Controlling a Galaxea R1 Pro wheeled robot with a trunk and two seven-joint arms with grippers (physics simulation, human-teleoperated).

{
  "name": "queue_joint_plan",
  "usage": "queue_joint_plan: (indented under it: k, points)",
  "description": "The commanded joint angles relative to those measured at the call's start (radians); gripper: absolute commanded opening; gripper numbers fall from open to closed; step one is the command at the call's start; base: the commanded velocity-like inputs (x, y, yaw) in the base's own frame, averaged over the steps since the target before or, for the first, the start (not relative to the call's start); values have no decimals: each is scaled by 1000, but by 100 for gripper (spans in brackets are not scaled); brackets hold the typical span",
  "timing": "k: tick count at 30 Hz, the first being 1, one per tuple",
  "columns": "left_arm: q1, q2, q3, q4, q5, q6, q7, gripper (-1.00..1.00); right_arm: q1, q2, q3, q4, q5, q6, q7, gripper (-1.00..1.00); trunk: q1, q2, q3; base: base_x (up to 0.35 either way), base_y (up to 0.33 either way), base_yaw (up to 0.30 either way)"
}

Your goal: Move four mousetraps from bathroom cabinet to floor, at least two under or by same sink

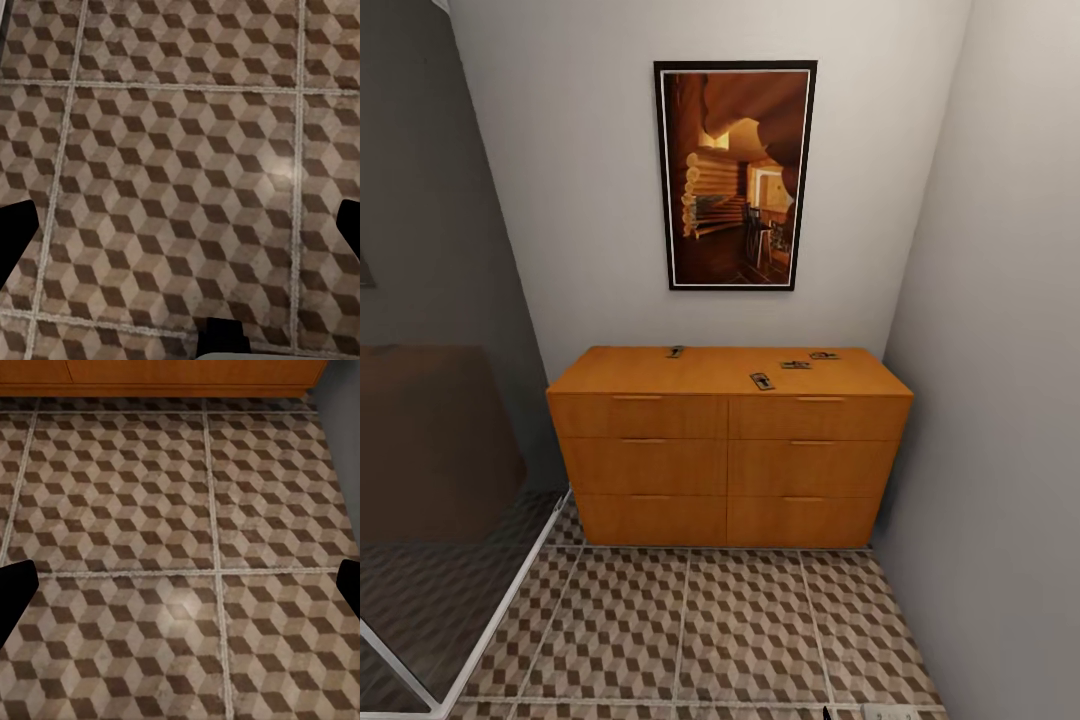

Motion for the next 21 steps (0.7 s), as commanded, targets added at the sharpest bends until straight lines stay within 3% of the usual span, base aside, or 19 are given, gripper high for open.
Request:
queue_joint_plan:
  k: [1, 11, 21]
  points:
    - [0, 0, -1, 0, 1, -3, 2, 100, -1, 0, 1, 1, 1, -3, -4, 100, 0, 0, -1, 0, 0, 0]
    - [0, 0, -1, 0, 1, -3, 2, 100, -1, 0, 1, 1, 1, -3, -4, 100, 0, 0, -1, 19, 0, 0]
    - [0, 1, 1, 0, 3, -3, 2, 100, -1, 0, 1, 1, 1, -3, -4, 100, 0, 0, -1, 124, 0, 0]
